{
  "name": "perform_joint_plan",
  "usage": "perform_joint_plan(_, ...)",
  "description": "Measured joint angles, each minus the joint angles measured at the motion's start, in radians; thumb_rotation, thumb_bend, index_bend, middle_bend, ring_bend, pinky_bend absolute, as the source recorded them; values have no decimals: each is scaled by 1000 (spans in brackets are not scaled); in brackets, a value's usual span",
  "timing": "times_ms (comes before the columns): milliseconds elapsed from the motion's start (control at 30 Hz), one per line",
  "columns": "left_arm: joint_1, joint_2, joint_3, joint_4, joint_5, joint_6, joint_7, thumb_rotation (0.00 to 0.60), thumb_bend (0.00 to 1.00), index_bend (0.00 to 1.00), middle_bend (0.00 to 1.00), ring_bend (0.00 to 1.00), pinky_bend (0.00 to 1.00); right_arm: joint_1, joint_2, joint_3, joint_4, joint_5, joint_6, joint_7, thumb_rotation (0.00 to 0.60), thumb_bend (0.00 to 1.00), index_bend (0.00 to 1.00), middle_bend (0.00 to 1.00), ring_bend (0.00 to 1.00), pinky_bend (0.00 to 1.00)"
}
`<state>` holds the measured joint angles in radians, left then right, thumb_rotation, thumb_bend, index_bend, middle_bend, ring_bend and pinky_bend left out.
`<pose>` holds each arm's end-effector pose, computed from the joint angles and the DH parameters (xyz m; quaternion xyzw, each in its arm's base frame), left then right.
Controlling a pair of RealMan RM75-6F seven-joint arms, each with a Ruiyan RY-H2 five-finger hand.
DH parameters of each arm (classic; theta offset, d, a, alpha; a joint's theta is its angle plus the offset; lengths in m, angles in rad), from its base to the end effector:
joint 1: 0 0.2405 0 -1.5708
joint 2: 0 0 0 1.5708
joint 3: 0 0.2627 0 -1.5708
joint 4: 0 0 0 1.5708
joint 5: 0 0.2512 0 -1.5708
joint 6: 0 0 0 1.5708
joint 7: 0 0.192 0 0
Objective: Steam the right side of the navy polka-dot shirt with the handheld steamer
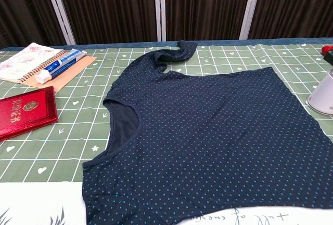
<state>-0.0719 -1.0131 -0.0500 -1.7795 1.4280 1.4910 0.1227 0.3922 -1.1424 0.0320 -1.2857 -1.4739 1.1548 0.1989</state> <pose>-0.3190 0.2260 0.1467 -0.5846 -0.3880 -0.3559 0.6173 -0.3587 -0.3482 0.1174 0.6887 -0.3689 0.3265 0.5319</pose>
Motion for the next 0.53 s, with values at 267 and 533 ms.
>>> perform_joint_plan(267,19,4,10,-5,44,42,-3,600,0,0,0,0,0,-103,30,3,-169,19,161,-93,600,0,0,0,0,0)
perform_joint_plan(533,25,14,20,-4,63,41,-35,600,0,0,0,0,0,-181,13,25,-244,39,293,-227,600,0,0,0,0,0)
